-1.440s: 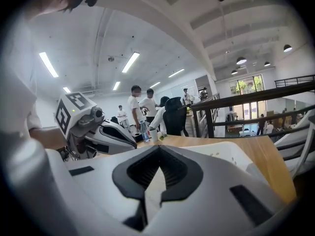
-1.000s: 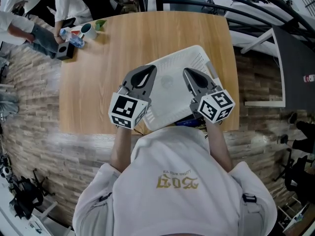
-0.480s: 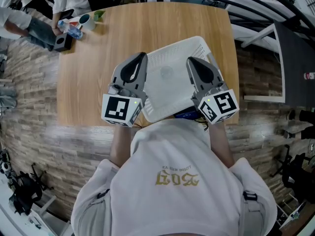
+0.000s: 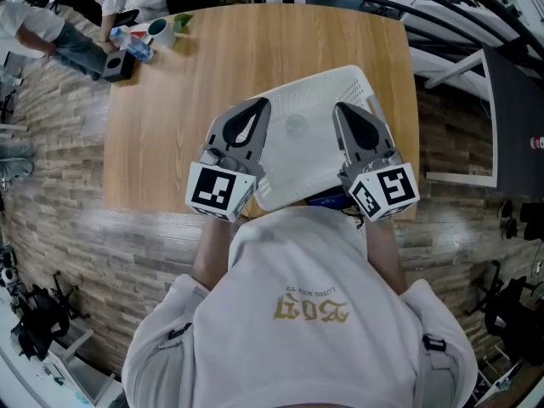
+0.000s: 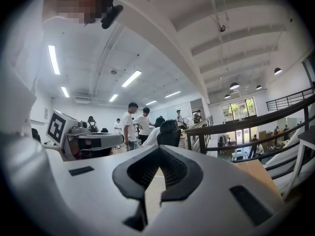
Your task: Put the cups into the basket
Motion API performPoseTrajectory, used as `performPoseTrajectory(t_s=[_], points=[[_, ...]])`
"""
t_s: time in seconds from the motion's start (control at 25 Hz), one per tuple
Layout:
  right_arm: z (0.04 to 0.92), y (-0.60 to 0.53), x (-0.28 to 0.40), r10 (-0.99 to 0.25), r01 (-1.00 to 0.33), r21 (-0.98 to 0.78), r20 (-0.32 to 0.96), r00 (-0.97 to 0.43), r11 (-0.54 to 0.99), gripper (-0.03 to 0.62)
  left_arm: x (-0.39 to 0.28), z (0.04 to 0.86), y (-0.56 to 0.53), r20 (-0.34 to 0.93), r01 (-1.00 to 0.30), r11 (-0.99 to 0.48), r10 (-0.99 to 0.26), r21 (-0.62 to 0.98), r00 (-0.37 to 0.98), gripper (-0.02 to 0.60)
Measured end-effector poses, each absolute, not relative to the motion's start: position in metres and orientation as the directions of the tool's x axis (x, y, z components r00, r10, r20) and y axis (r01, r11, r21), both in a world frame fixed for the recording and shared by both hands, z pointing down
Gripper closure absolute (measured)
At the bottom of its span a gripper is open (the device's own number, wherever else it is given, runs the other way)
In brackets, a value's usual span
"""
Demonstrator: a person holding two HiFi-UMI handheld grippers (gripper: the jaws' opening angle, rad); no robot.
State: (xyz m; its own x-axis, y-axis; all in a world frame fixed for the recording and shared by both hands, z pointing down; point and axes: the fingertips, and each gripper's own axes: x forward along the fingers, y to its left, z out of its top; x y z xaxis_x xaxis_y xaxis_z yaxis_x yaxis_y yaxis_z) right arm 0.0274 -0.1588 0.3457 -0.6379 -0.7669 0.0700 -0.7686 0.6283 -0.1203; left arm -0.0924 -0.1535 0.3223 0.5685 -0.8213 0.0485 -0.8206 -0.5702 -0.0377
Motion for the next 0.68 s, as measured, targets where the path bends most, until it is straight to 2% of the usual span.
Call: performPoseTrajectory(t_s=[0.48, 0.68], points=[[0.3432, -0.1629, 0.0238, -0.764, -0.764, -0.121, 0.062, -0.643, 0.634, 0.585, -0.0927, 0.3282, -0.1564, 0.064, -0.812, -0.582, -0.813, -0.043, 0.579, 0.575], [0.3369, -0.1635, 0.0212, -0.767, -0.768, -0.064, 0.042, -0.64, 0.637, 0.585, -0.0958, 0.3283, -0.1579, 0.067, -0.817, -0.573, -0.819, -0.064, 0.57, 0.575]])
